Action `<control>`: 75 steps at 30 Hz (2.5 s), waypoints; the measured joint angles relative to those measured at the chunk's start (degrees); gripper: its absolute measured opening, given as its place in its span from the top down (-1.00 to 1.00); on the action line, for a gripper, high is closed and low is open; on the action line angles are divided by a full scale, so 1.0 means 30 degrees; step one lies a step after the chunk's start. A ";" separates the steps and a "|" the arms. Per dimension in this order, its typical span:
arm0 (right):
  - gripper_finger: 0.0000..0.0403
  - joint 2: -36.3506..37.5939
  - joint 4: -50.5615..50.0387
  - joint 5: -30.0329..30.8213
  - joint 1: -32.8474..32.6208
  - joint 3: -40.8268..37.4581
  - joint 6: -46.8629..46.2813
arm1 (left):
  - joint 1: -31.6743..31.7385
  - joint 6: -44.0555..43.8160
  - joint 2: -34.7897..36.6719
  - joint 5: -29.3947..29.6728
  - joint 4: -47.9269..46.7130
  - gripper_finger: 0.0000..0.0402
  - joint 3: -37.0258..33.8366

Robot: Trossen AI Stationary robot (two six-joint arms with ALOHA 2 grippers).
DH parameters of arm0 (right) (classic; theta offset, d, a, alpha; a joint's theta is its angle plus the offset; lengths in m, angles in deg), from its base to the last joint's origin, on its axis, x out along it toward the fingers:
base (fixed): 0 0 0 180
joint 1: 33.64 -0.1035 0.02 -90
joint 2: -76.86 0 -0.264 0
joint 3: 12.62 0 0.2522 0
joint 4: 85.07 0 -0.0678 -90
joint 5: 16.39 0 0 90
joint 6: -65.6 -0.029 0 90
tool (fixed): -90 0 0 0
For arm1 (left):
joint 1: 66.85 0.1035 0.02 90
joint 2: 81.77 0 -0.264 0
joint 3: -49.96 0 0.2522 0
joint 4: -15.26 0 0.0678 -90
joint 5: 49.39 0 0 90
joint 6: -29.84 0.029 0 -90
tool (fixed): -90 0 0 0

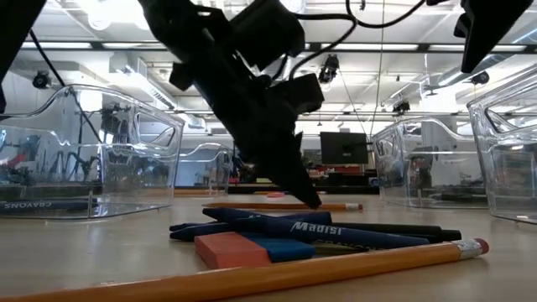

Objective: Sort crayons/erasers/pens/pencils in bins
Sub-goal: Put the pencil into the top left transparent bin

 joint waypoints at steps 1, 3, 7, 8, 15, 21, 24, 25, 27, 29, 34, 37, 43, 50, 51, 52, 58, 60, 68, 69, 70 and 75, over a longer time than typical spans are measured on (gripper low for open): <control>0.66 0.0035 0.0088 -0.0001 0.0000 -0.0129 0.0006 | 0.0003 -0.0008 -0.0141 0.0221 -0.0030 0.47 0.0025; 0.66 0.0090 0.0502 -0.0013 0.0000 -0.0454 0.0181 | 0.0050 -0.0021 -0.0364 0.0444 -0.0001 0.47 0.0105; 0.66 0.0097 0.1603 -0.0096 0.0000 -0.1076 0.0415 | 0.0183 -0.0068 -0.0513 0.0407 0.0019 0.47 0.0189; 0.66 0.0096 0.1839 -0.0112 -0.0003 -0.1179 0.0497 | 0.0189 -0.0156 -0.0471 0.0400 -0.0005 0.47 0.0182; 0.66 0.0096 0.2396 -0.0112 -0.0124 -0.1565 0.0765 | 0.0438 0.0603 0.0871 0.1839 0.0029 0.47 0.0451; 0.66 0.0089 0.2755 -0.0105 -0.0124 -0.1830 0.0950 | 0.1765 0.1018 0.1111 0.3476 -0.0058 0.47 0.0794; 0.66 0.0097 0.3110 -0.0111 -0.0124 -0.1946 0.0981 | 0.2642 0.0952 0.0982 0.3567 0.0084 0.47 0.0804; 0.66 0.0102 0.3278 -0.0112 -0.0124 -0.1992 0.0984 | 0.2906 0.0732 0.0973 0.3638 0.0026 0.47 0.0725; 0.66 0.0096 0.3503 -0.0112 -0.0124 -0.2017 0.0983 | 0.3488 -0.0103 0.0951 0.3654 -0.0020 0.47 0.0613; 0.66 0.0096 0.3440 -0.0110 -0.0124 -0.2059 0.0934 | 0.3972 -0.1013 0.0951 0.3643 -0.0192 0.47 0.0576; 0.66 0.0096 0.3506 -0.0112 -0.0124 -0.2097 0.0867 | 0.4688 -0.1478 0.0951 0.2978 -0.0474 0.47 0.0554; 0.66 0.0101 0.3575 -0.0107 -0.0124 -0.2097 0.0943 | 0.4758 -0.1483 0.0797 0.2177 -0.0527 0.47 0.0554; 0.66 0.0100 0.3709 -0.0105 -0.0118 -0.2097 0.1013 | 0.4804 -0.1414 0.0091 0.2164 -0.0814 0.47 0.0459; 0.66 0.0101 0.3916 -0.0100 -0.0117 -0.2097 0.1056 | 0.5097 -0.1502 -0.0458 0.2121 -0.1123 0.47 0.0510; 0.66 0.0103 0.3955 -0.0105 -0.0124 -0.2097 0.1056 | 0.5102 -0.1494 -0.0531 0.2057 -0.1126 0.47 0.0510; 0.66 0.0097 0.3948 -0.0105 -0.0124 -0.2097 0.1056 | 0.5115 -0.1496 -0.0628 0.1895 -0.1124 0.47 0.0525; 0.66 0.0096 0.4065 -0.0101 -0.0124 -0.2104 0.1056 | 0.5136 -0.1487 -0.0829 0.0979 -0.1439 0.70 0.0532; 0.66 0.0102 0.4142 -0.0098 -0.0124 -0.2104 0.1056 | 0.5129 -0.1487 -0.0837 0.0820 -0.1570 0.83 0.0546; 0.66 0.0099 0.4228 -0.0098 -0.0124 -0.2104 0.0998 | 0.5129 -0.1509 -0.0871 0.0663 -0.1678 0.94 0.0532; 0.66 0.0096 0.4240 -0.0098 -0.0117 -0.2104 0.1005 | 0.5129 -0.1509 -0.0866 0.0648 -0.1675 0.94 0.0532; 0.66 0.0097 0.4260 -0.0098 -0.0124 -0.2104 0.1005 | 0.5129 -0.1510 -0.0825 0.0647 -0.1667 0.95 0.0522; 0.66 0.0098 0.4274 -0.0092 -0.0124 -0.2104 0.1005 | 0.5129 -0.1500 -0.0254 0.0511 -0.1479 0.98 0.0462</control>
